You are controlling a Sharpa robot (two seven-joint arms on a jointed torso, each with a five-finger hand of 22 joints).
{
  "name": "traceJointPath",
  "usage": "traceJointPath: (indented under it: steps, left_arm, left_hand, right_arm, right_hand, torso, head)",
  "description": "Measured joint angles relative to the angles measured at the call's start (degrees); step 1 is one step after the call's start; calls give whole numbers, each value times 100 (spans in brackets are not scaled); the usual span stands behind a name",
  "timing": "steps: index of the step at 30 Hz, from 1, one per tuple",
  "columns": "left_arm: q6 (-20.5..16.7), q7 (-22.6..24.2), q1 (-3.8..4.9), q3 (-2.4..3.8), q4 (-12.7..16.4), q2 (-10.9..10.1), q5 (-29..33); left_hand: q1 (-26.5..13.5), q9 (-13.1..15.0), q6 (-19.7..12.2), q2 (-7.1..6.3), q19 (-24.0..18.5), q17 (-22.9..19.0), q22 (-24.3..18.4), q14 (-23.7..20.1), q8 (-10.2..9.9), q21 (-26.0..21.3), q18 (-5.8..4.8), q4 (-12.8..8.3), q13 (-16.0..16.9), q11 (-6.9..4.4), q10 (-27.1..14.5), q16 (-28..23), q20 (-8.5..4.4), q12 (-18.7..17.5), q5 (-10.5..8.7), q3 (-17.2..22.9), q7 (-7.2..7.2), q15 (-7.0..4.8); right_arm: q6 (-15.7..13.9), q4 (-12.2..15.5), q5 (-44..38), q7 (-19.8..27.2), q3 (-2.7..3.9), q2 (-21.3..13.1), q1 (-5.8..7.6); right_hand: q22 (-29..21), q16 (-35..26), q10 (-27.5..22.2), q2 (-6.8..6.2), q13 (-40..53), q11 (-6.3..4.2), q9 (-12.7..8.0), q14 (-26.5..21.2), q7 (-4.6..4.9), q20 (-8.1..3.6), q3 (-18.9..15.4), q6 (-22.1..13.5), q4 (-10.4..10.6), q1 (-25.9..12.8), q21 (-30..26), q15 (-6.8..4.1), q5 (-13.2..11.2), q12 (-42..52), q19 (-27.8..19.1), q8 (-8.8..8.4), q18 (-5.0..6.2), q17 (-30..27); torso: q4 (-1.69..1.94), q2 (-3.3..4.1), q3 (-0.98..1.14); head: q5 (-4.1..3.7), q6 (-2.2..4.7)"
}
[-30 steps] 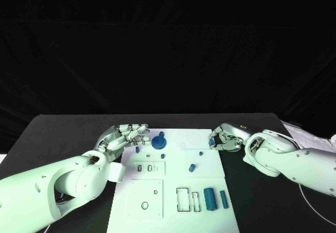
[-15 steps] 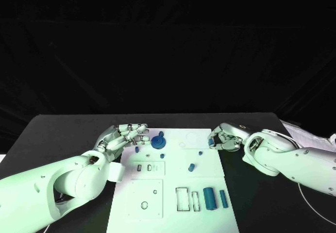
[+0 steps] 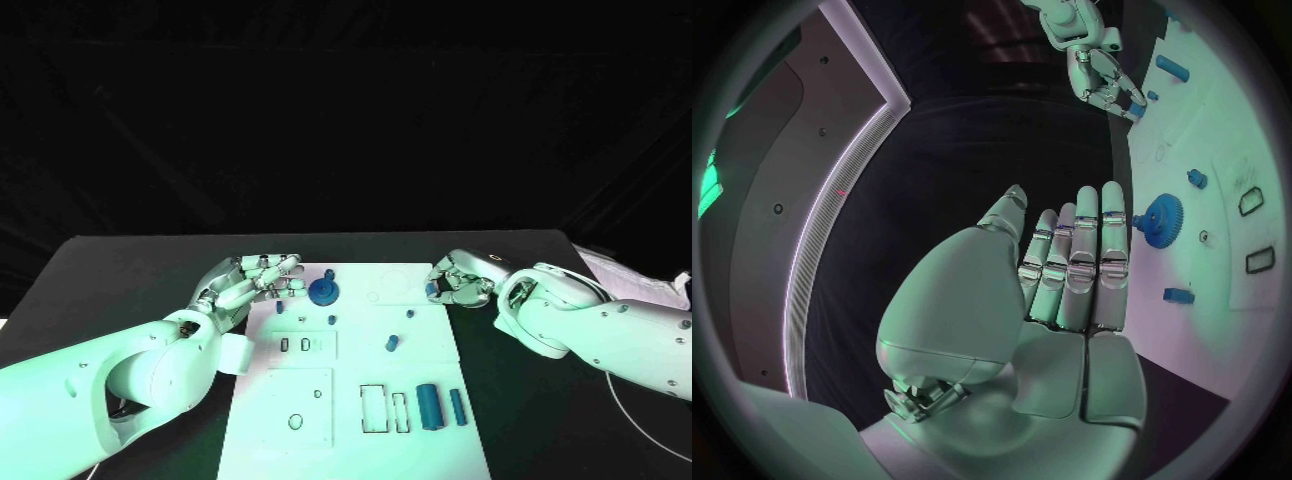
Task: Assemble the parts on the task board
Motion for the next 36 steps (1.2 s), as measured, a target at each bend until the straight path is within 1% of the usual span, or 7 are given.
traceJointPath:
  steps: [5, 11, 15, 19, 21, 29, 36]
  left_arm:
    - [0, -1, 0, -1, 0, -7, 0]
    - [-1, -3, -1, -2, -21, -21, 0]
    - [-1, -3, -2, -2, -48, -32, 3]
    - [-1, 6, -18, -3, -100, -66, 54]
    - [-1, 13, -23, -3, -140, -73, 91]
    - [-1, 34, -33, -12, -237, -111, 195]
    - [-1, 50, -35, -21, -232, -150, 236]
  left_hand:
    - [0, 0, 0, 0, 0, 0, 0, 0, 0, 0, 0, 0, 0, 0, 0, 0, 0, 0, 0, 0, 0, 0]
    - [0, 0, 0, 0, 0, 0, 0, 0, 0, 0, 0, 0, 0, 0, 0, 0, 0, 0, 0, 0, 0, 0]
    - [0, 0, 0, 0, 0, 0, 0, 0, 0, 0, 0, 0, 0, 0, 0, 0, 0, 0, 0, 0, 0, 0]
    - [0, 0, 0, 0, 0, 10, 0, 0, -23, 0, 0, -17, 0, 0, 0, 0, 0, 0, 0, 17, 0, 0]
    - [0, 0, 0, 0, 0, 10, 0, 0, -23, 0, 0, -17, 0, 0, 0, 0, 0, 0, 0, 17, 0, 0]
    - [0, 0, 0, 0, 0, 9, 0, 0, -23, 0, 0, -17, 0, 0, 0, 0, 0, 0, 0, 17, 0, 0]
    - [0, 0, 0, 0, 0, 9, 0, 0, -23, 0, 0, -17, 1, 0, 0, 0, 0, 0, 0, 17, 0, 0]
  right_arm:
    - [-87, 125, 106, -140, 1, -3, 3]
    - [-186, 568, 282, -493, 28, -85, 142]
    - [-231, 913, 355, -748, 33, -45, 223]
    - [-267, 1198, 363, -1000, 34, 167, 249]
    - [-278, 1296, 341, -1119, 34, 324, 248]
    - [-270, 1324, 199, -1411, 35, 933, 118]
    - [-198, 1245, -45, -1567, 31, 1359, -85]
  right_hand:
    - [0, 0, 0, 45, 0, 0, 0, 0, -1, -20, 74, 1, -21, -44, 0, 0, -21, -3, -20, 0, -1, 0]
    - [-1, 0, 19, 59, 6, -19, 0, 0, -2, -41, 90, 3, -33, -59, 0, 0, -33, -45, -40, 0, -1, -1]
    - [-1, 0, 0, 67, 5, -39, 0, 0, -3, -41, 129, 3, -72, -67, 0, 0, -30, -112, -40, 0, -1, -1]
    - [-1, -35, -19, 75, 2, -59, 0, 0, -3, -61, 154, 3, -97, -75, 0, 0, 50, -179, -61, 0, -1, -1]
    - [-1, -36, -19, 82, 2, -60, -1, 0, -3, -61, 177, 3, -118, -81, 0, 1, 50, -195, -61, 0, -1, -1]
    - [-2, -66, -18, 82, 2, -61, -1, -1, -5, -82, 212, 2, -136, -82, 0, 1, 50, -232, -82, 0, -1, -2]
    - [-2, -79, -26, 98, 7, -92, -1, -1, -6, -80, 212, 1, -136, -98, -26, 1, 49, -296, -125, 0, -1, -2]
  torso:
    - [0, 0, 0]
    - [1, -20, -8]
    - [2, -55, -23]
    - [4, -102, -43]
    - [19, -127, -54]
    - [97, -215, -108]
    - [121, -252, -138]
  head:
    - [-13, -3]
    - [-25, -4]
    - [-20, -33]
    - [47, -85]
    - [73, -113]
    - [86, -210]
    - [169, -280]
